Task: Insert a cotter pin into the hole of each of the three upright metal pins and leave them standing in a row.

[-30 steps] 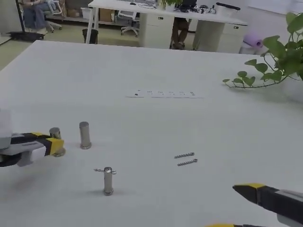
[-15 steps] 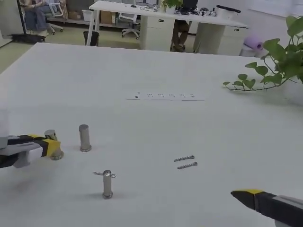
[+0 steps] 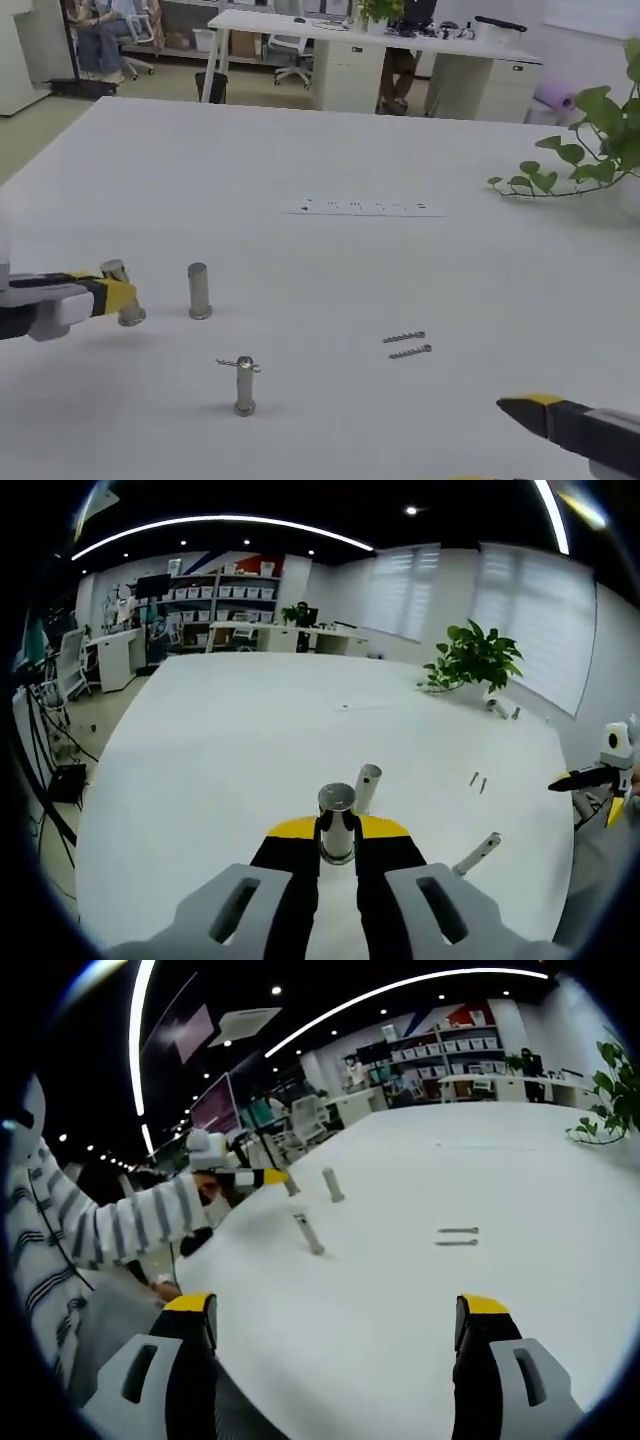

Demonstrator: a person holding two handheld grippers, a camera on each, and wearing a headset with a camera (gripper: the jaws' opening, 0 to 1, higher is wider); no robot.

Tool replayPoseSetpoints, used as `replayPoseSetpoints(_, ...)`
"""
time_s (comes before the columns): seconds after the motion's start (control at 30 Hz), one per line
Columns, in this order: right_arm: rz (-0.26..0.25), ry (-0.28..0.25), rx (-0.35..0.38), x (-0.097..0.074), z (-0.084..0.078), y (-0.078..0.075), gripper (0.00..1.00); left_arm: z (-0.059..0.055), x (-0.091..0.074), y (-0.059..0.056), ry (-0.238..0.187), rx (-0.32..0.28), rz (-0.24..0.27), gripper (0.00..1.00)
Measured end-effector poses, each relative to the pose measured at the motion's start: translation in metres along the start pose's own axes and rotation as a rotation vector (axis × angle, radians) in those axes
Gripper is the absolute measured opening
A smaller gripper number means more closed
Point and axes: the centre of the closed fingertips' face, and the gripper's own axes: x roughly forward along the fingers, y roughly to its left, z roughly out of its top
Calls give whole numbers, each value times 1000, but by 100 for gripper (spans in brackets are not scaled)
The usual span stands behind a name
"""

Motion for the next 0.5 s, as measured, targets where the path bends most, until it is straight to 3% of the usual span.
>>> replayPoseSetpoints(0.13,13,-8,2,2,1,4,100,11,-11,-9,-26,-11,-8,10)
replayPoseSetpoints(0.23,25,-9,-11,3,3,8,100,22,-20,-21,-29,64,-10,10)
replayPoseSetpoints(0.3,31,-7,-15,3,3,9,100,28,-24,-29,-34,72,-18,10)
replayPoseSetpoints(0.43,40,-7,-20,4,3,12,100,44,-34,-53,-73,83,-63,10)
replayPoseSetpoints(0.5,47,-11,-20,4,3,14,100,47,-39,-72,-85,85,-80,10)
